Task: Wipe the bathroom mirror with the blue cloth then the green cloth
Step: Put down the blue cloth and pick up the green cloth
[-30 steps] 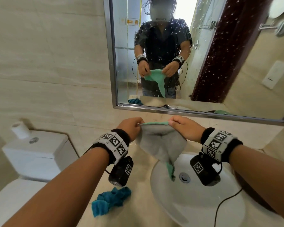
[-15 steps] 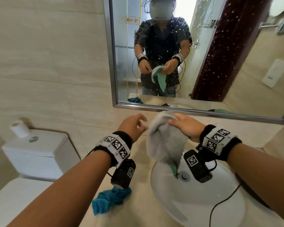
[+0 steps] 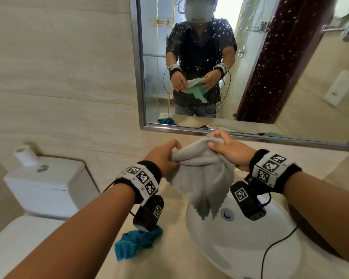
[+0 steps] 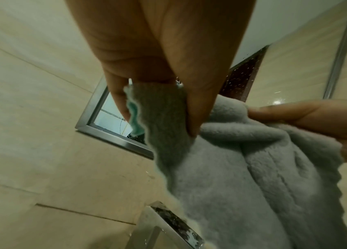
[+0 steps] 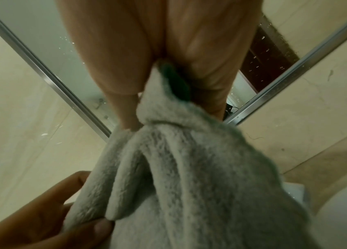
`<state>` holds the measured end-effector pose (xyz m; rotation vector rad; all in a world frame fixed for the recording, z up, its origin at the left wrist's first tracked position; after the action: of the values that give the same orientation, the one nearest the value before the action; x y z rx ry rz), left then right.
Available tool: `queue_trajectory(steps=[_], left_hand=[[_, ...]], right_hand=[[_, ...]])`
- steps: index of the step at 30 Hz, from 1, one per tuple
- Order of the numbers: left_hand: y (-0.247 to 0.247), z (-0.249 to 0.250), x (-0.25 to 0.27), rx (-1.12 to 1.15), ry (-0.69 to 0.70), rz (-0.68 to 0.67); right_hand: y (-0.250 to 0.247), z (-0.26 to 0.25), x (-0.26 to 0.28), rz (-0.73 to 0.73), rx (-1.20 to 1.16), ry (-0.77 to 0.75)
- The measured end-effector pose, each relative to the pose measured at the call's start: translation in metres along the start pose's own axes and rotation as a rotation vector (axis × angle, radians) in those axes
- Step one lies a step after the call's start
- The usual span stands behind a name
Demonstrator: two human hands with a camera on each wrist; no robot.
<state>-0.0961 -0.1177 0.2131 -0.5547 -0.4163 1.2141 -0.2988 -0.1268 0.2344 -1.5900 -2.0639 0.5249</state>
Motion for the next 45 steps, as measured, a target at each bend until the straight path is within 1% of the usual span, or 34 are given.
queue_trajectory(steps=[2,3,4,5,7,8,9,11,13,14,15,16,17,18,19,20,22,24,26,28,29,31,32,33,35,36,37,39,40,42,44,45], left_hand=[[-0.004,-0.002,0.001,0.008,0.033,-0.02],[-0.005,-0.004,0.001,0.017,0.043,-0.038],[-0.006,-0.005,0.001,0.018,0.052,-0.053],[-0.007,-0.006,0.0,0.004,0.058,-0.064],[-0.009,-0.009,-0.003,-0.058,0.062,-0.075],[-0.009,-0.01,-0.004,-0.107,0.066,-0.066],[-0.01,-0.011,-0.006,-0.158,0.064,-0.04],[-0.012,-0.012,-0.006,-0.284,0.024,0.036],[-0.011,-0.011,-0.005,-0.443,-0.034,0.119],[-0.011,-0.01,-0.003,-0.449,-0.039,0.172],[-0.011,-0.008,-0.002,-0.387,-0.024,0.209],[-0.009,-0.006,-0.001,-0.27,0.008,0.211],[-0.005,-0.004,-0.001,-0.137,0.035,0.164],[0.0,-0.002,-0.001,-0.039,0.038,0.08],[0.006,0.0,0.0,0.022,0.033,-0.004],[0.011,0.003,0.0,0.056,0.025,-0.069],[0.016,0.007,0.001,0.095,0.013,-0.122],[0.016,0.006,-0.001,0.111,0.008,-0.118],[0.013,0.003,-0.005,0.056,0.045,-0.08],[0.008,0.0,-0.008,0.02,0.091,-0.022],[0.005,0.0,-0.008,0.026,0.103,0.002],[0.001,0.0,-0.008,0.042,0.117,0.047],[-0.001,0.001,-0.007,0.04,0.126,0.071],[-0.002,0.002,-0.008,0.043,0.14,0.093],[-0.001,0.005,-0.009,0.081,0.163,0.119],[0.0,0.007,-0.01,0.127,0.166,0.12],[0.001,0.009,-0.011,0.193,0.162,0.116],[0.0,0.012,-0.013,0.316,0.147,0.121],[-0.002,0.013,-0.012,0.337,0.139,0.128],[-0.006,0.014,-0.012,0.286,0.129,0.143],[-0.009,0.012,-0.012,0.146,0.13,0.167],[-0.01,0.01,-0.013,0.078,0.138,0.183]], right_hand=[[-0.001,0.001,0.004,-0.091,-0.062,-0.027],[-0.002,0.002,0.005,-0.135,-0.01,-0.048],[-0.003,0.002,0.006,-0.165,0.112,-0.069],[-0.004,0.002,0.006,-0.175,0.285,-0.097],[-0.002,0.001,0.003,-0.144,0.696,-0.172],[0.0,0.0,0.002,-0.119,0.838,-0.195],[0.003,-0.001,0.001,-0.112,0.893,-0.192],[0.008,0.001,0.002,-0.13,0.871,-0.176],[0.011,0.006,0.001,-0.165,0.743,-0.181],[0.012,0.005,0.003,-0.164,0.62,-0.194],[0.013,0.004,0.002,-0.147,0.487,-0.199],[0.013,0.003,0.002,-0.107,0.369,-0.203],[0.012,0.002,0.0,-0.057,0.288,-0.199],[0.011,0.0,0.0,-0.017,0.242,-0.191],[0.011,-0.002,-0.002,-0.004,0.215,-0.186],[0.012,-0.005,-0.002,-0.024,0.194,-0.19],[0.015,-0.01,-0.003,-0.075,0.134,-0.193],[0.015,-0.013,-0.002,-0.085,0.092,-0.179],[0.013,-0.01,-0.004,-0.085,0.11,-0.179],[0.01,-0.005,-0.006,-0.073,0.208,-0.162],[0.007,-0.003,-0.005,-0.041,0.28,-0.151],[0.004,-0.004,-0.002,0.041,0.455,-0.198],[0.005,-0.006,0.001,0.036,0.506,-0.239],[0.009,-0.008,0.004,-0.019,0.517,-0.253],[0.022,-0.009,0.006,-0.168,0.468,-0.228],[0.027,-0.009,0.005,-0.19,0.439,-0.226],[0.03,-0.007,0.002,-0.166,0.419,-0.237],[0.032,-0.005,-0.004,-0.064,0.445,-0.251],[0.032,-0.005,-0.006,-0.026,0.468,-0.238],[0.03,-0.004,-0.008,-0.005,0.439,-0.214],[0.028,-0.005,-0.008,-0.002,0.366,-0.23],[0.027,-0.007,-0.007,0.028,0.362,-0.249]])
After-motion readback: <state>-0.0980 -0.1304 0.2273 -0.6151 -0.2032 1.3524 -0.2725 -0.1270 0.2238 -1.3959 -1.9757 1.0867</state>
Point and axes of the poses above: each hand's wrist, its own x-axis away from the middle knuckle, its own y-axis out of the palm, z = x × y, the point moved 3 cm from there along -x, towards the middle knuckle, and after that the axes turned 9 degrees about x, right-handed, at the moved point
